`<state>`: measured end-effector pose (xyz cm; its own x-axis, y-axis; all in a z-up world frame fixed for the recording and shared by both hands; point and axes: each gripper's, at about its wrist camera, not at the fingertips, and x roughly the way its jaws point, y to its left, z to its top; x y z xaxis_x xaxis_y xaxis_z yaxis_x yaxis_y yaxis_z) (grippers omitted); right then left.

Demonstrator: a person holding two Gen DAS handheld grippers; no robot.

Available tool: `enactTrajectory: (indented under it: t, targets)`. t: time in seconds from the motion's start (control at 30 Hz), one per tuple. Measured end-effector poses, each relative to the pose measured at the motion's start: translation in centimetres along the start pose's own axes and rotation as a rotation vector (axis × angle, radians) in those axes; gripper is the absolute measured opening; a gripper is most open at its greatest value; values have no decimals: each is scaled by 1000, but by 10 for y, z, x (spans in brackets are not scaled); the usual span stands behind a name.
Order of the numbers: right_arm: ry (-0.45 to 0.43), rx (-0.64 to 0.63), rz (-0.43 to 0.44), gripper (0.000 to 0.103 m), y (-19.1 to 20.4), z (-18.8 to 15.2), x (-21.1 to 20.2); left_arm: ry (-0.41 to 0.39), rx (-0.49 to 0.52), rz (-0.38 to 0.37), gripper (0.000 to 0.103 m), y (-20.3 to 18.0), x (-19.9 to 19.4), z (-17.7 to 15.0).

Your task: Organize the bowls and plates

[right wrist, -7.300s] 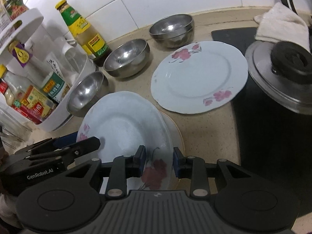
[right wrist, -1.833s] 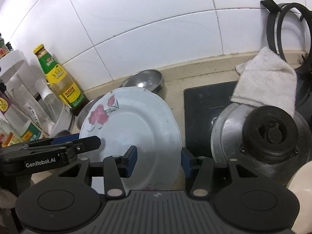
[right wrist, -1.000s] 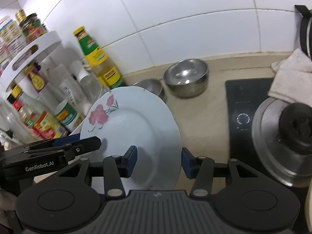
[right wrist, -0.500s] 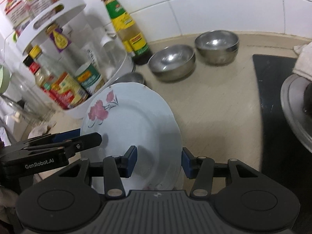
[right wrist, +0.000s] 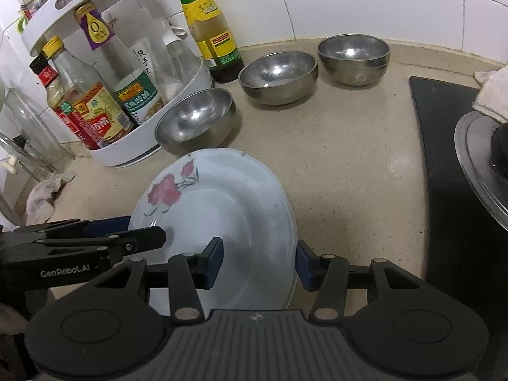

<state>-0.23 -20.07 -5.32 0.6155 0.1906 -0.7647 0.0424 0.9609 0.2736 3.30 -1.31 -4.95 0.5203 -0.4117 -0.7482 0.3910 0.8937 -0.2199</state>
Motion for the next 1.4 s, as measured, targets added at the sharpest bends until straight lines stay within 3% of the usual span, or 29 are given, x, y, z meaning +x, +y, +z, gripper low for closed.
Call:
enactTrajectory:
  t: [0.1,0.13,0.17,0.2,0.33,0.5,0.77,1.4]
  targets:
    - [-10,-13,-25,48,2,2,6,-7,-6,-2,66,3,3,2]
    - [-5,-33,-36,49,5,2,9,-16,-3,-15,54,4,3,3]
    - [0,-46,-40,50,6,2,11,-18,-4,-58,52,4,2,3]
    - [2,-52,-30,50,7,2,11,-16,-8,-78,54,3,1,5]
    - [16,-97,-15,50,11,1,14,-56,25,-35,60,-1,-3,6]
    - [-75,-89,-72,53,-5,12,3,-98,-65,-25,69,20,-8,13]
    - [-93,-61,-39,55,-11,41,16,-112,-191,-16,75,45,3,33]
    - [-110,-68,44,61,1,115,56,-147,-178,-4,83,53,32,83]
